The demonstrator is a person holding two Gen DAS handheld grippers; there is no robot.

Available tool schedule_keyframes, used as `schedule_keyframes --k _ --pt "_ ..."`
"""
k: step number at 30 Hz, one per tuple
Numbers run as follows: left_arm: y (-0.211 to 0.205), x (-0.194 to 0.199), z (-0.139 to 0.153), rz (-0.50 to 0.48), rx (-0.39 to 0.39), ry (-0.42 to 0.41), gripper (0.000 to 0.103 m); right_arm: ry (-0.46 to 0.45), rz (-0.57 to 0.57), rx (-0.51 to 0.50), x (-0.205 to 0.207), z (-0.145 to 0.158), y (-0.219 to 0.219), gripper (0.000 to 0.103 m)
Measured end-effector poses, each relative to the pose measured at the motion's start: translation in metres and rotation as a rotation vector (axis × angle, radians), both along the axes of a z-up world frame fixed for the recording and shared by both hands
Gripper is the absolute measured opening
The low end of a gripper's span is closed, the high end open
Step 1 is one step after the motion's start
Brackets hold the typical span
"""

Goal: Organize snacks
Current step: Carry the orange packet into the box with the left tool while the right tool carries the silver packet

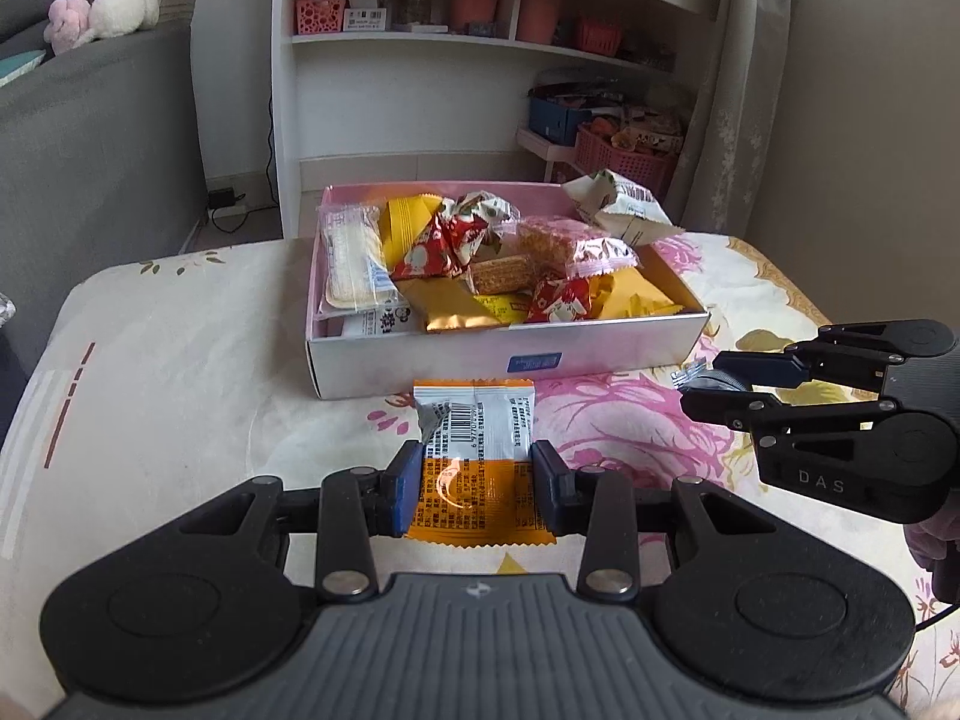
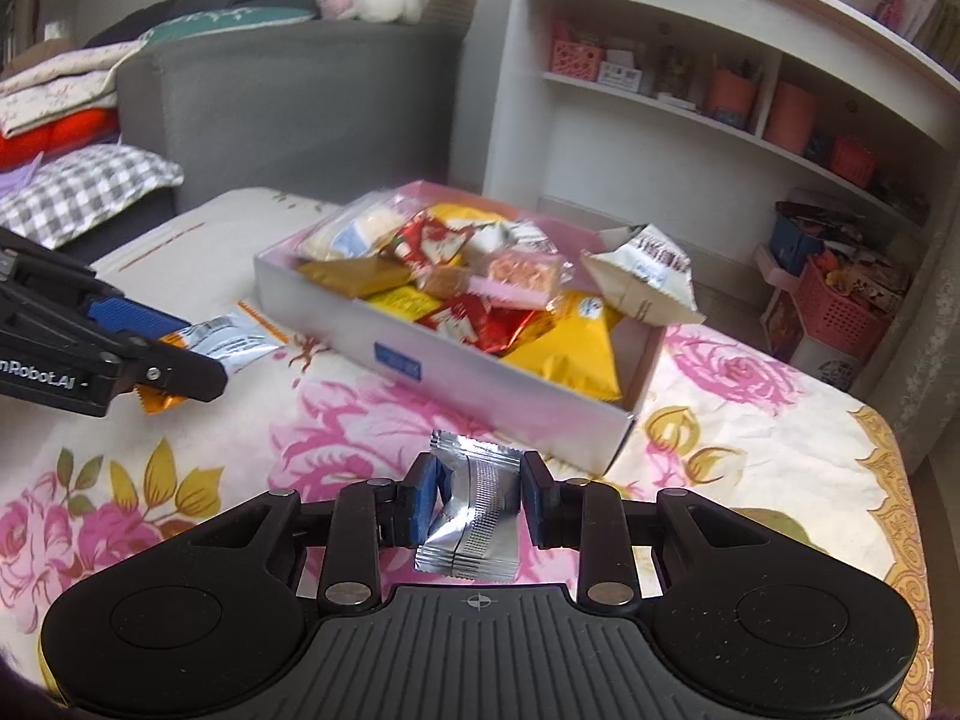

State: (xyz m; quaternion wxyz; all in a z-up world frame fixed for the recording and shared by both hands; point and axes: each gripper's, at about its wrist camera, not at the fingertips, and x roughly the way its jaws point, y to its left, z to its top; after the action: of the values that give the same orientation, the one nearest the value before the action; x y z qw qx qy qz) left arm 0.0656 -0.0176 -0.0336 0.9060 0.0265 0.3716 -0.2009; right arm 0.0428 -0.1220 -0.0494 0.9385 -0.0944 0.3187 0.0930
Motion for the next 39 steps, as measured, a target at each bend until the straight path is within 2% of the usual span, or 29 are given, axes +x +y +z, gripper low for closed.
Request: schedule_keyframes --k 7,12,17,29,36,39 --pt "-0.005 0.009 0.022 0.048 -0.021 -0.091 0.035 -0.061 -0.051 0.067 0.018 0.020 -0.008 0.028" --pt "-0.023 0.028 0.026 0.031 -0.001 -0.122 0.035 -0.086 -0.134 0.153 0.037 0.028 -0.021 0.028" --pt "-0.039 0.053 0.019 0.022 -0.001 -0.096 0.035 -0.085 -0.216 0.245 0.052 0.027 -0.040 0.028" --pt "-0.055 0.080 0.004 0.002 0.023 -0.083 0.035 -0.061 -0.294 0.386 0.071 0.015 -0.056 0.028" --pt "-0.059 0.085 -0.001 -0.012 0.035 -0.090 0.036 -0.060 -0.298 0.406 0.076 0.013 -0.054 0.031" --pt "-0.058 0.086 -0.001 -0.015 0.033 -0.087 0.039 -0.065 -0.302 0.412 0.075 0.014 -0.055 0.031"
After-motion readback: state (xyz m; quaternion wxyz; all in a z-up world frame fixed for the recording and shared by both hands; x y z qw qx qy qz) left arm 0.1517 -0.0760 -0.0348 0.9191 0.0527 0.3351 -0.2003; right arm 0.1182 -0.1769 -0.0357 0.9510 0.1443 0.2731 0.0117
